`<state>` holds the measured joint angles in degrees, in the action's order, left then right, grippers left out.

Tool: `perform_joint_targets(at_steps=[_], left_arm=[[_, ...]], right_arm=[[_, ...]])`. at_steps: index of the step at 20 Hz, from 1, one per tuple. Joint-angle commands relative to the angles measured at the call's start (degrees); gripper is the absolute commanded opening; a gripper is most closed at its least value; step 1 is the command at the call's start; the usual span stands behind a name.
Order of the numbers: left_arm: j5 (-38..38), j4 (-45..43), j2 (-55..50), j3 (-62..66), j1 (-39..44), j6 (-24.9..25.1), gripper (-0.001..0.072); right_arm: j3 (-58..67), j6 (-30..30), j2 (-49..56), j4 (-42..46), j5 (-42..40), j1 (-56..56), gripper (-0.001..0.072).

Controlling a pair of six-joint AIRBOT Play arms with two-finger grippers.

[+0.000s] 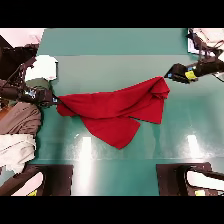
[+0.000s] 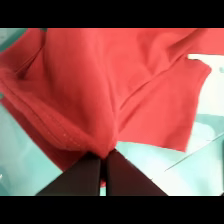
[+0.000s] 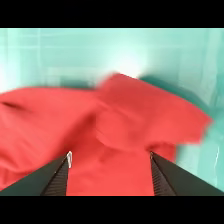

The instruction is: Fold the shirts.

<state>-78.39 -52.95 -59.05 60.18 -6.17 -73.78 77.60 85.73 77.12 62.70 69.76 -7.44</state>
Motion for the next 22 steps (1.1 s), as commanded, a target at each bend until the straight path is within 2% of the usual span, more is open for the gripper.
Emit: perform_joint_targets(at_steps=[1,3,7,10,16,17,21,22], left_arm=[[0.61,-3.06,-0.11,-0.42,-0.04,0.50,0.0026],[1.51,-3.02,-0.11,-0.42,-0.04,0.24,0.0026],[1.99,-2.58,-0.11,-0.42,-0.04,0.24,0.0026],[1.84,-2.58,-0.11,-0.42,-0.04,0.22,0.0026],[1.20,-2.58,-0.11,-0.42,-0.04,0.22,0.0026],[1.22,-2.56,-0.11,-0.42,-0.04,0.22,0.0026],[0.85,-2.56,-0.09,-0.42,-0.04,0.22,0.0026],[1.09,-2.47,0.07,-0.28,-0.07,0.22,0.0026]], right_arm=[[-8.76,-3.48,-4.44,-0.09,5.31,-5.31,0.0502],[-17.94,-3.85,-7.43,-0.22,5.31,-7.30,0.0450],[-30.58,-6.10,-7.85,-3.21,2.01,-6.84,0.0450],[-35.23,-7.87,-5.03,-9.25,-1.20,-5.07,0.0450],[-36.22,-7.82,-2.47,-10.58,-4.85,0.04,0.0450],[-36.22,-7.82,-2.47,-10.38,-5.11,0.44,0.0425],[-36.22,-7.85,-2.73,-10.21,-5.14,0.42,0.0015],[-36.04,-7.85,-3.67,-10.23,-5.25,0.42,0.0014]])
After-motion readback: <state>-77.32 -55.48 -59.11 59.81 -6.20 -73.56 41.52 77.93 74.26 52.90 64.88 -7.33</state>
